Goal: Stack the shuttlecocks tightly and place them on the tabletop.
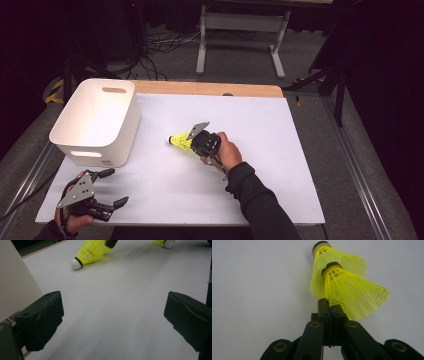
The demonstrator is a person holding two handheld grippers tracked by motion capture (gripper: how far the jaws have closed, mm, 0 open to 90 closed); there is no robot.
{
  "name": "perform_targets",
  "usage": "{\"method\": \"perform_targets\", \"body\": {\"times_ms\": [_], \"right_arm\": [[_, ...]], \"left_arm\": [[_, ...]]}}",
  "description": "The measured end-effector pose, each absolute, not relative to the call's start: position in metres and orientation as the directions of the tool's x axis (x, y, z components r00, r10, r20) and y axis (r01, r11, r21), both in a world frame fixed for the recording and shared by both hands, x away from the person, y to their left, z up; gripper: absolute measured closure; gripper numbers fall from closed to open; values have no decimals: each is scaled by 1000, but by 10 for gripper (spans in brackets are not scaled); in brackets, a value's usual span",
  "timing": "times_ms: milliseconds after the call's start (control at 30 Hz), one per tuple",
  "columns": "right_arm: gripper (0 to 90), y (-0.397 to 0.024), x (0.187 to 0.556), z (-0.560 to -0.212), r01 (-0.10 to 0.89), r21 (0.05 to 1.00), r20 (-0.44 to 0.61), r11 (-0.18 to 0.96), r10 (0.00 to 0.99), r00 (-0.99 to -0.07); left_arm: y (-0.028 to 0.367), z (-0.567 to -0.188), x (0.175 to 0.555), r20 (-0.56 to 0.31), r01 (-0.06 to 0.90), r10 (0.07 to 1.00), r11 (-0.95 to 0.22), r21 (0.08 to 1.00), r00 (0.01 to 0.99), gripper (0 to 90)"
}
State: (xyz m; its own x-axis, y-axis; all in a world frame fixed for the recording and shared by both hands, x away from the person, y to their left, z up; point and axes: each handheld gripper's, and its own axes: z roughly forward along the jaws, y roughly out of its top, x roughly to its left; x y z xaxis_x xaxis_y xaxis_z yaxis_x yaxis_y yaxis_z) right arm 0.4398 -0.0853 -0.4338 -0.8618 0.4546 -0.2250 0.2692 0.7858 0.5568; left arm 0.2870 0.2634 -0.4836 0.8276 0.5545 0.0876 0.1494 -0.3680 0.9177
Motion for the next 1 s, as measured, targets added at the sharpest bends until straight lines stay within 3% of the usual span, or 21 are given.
{"method": "perform_targets", "body": {"times_ms": [667,1000], "right_arm": [[888,-75,440,-439,261,559,-208,787,438,-875],[832,-71,438,-445,262,532,-207,805,424,-882]], "left_arm": [[263,-484,287,90,150,552,-375,915,829,34],[263,-484,287,91,150,551,-377,914,829,34]]}}
